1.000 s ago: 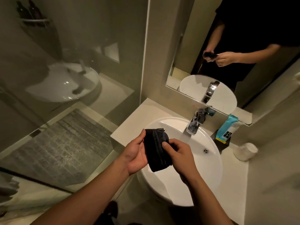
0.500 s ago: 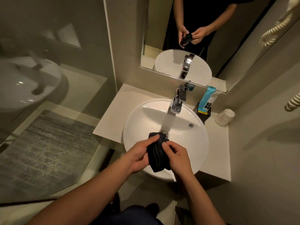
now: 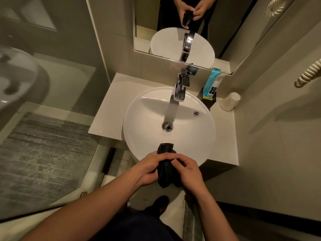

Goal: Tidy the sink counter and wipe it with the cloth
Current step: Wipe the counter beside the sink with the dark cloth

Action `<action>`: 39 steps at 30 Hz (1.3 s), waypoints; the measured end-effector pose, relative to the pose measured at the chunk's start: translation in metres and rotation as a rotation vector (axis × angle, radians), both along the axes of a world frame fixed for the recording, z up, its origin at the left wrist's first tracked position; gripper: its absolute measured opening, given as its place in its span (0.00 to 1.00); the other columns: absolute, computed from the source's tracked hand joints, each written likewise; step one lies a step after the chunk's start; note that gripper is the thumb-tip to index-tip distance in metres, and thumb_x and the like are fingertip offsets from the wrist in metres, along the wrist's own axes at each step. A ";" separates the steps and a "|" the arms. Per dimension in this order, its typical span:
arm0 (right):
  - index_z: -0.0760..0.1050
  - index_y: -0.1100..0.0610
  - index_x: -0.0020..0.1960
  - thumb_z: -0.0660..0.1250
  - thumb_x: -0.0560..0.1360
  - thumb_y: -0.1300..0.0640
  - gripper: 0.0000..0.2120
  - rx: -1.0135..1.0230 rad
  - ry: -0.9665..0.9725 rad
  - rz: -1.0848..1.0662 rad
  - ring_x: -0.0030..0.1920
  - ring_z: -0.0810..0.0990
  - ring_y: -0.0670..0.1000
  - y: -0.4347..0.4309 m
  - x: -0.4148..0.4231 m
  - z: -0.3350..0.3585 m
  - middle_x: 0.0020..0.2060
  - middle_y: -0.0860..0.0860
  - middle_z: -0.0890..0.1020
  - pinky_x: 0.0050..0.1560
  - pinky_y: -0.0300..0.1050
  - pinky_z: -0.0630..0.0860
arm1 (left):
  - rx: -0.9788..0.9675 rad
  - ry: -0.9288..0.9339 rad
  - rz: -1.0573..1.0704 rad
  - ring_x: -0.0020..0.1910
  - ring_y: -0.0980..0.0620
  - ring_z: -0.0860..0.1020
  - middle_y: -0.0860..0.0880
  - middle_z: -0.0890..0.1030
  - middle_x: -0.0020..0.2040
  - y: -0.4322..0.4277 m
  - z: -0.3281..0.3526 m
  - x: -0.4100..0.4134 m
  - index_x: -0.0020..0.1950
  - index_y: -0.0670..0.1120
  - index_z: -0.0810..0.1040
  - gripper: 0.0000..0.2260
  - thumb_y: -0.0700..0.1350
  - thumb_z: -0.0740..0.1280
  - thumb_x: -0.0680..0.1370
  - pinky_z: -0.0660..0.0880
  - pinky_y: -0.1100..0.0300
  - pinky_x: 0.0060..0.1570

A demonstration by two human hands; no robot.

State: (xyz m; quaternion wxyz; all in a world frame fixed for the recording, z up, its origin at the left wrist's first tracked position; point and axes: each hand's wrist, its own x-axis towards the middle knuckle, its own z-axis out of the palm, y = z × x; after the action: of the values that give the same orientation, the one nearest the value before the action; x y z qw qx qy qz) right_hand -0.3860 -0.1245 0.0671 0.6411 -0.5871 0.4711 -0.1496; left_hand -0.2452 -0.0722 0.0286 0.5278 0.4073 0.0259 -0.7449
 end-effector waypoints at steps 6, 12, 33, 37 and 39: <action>0.85 0.58 0.51 0.64 0.82 0.60 0.11 0.152 -0.080 -0.224 0.51 0.86 0.58 0.010 -0.007 -0.012 0.48 0.62 0.86 0.53 0.55 0.81 | -0.009 0.070 -0.055 0.59 0.37 0.78 0.32 0.77 0.63 0.006 -0.011 0.000 0.65 0.33 0.78 0.25 0.38 0.76 0.70 0.69 0.41 0.72; 0.84 0.61 0.55 0.61 0.84 0.60 0.12 0.229 -0.153 -0.360 0.51 0.87 0.56 0.003 -0.018 -0.013 0.49 0.58 0.88 0.48 0.48 0.85 | 0.013 0.079 0.031 0.65 0.34 0.78 0.32 0.79 0.65 0.014 -0.012 0.011 0.65 0.33 0.78 0.20 0.35 0.69 0.74 0.74 0.42 0.67; 0.74 0.54 0.67 0.68 0.81 0.57 0.15 -0.085 0.349 -0.267 0.56 0.81 0.50 0.019 -0.028 -0.079 0.56 0.51 0.80 0.42 0.34 0.78 | 0.085 -1.314 -0.152 0.41 0.58 0.78 0.54 0.78 0.40 0.033 -0.045 0.016 0.71 0.48 0.75 0.20 0.42 0.69 0.79 0.75 0.65 0.41; 0.72 0.48 0.72 0.67 0.82 0.57 0.19 -0.251 0.368 -0.141 0.63 0.77 0.48 0.021 -0.033 -0.089 0.63 0.49 0.78 0.61 0.46 0.80 | 0.076 -1.398 -0.157 0.47 0.56 0.78 0.54 0.78 0.48 0.037 -0.047 0.016 0.74 0.49 0.72 0.21 0.41 0.67 0.81 0.78 0.61 0.52; 0.73 0.48 0.72 0.65 0.83 0.54 0.18 -0.326 0.414 -0.058 0.64 0.76 0.47 0.019 -0.039 -0.094 0.65 0.48 0.78 0.62 0.42 0.77 | 0.103 -1.445 -0.144 0.53 0.55 0.77 0.53 0.77 0.54 0.037 -0.047 0.017 0.75 0.50 0.71 0.20 0.42 0.65 0.82 0.78 0.59 0.57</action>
State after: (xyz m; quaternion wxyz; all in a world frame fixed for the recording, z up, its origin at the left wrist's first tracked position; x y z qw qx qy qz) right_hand -0.4251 -0.1054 -0.0273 0.4234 -0.6870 0.5785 -0.1189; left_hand -0.2278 -0.0348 -0.0184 0.3428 0.8225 -0.3208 -0.3209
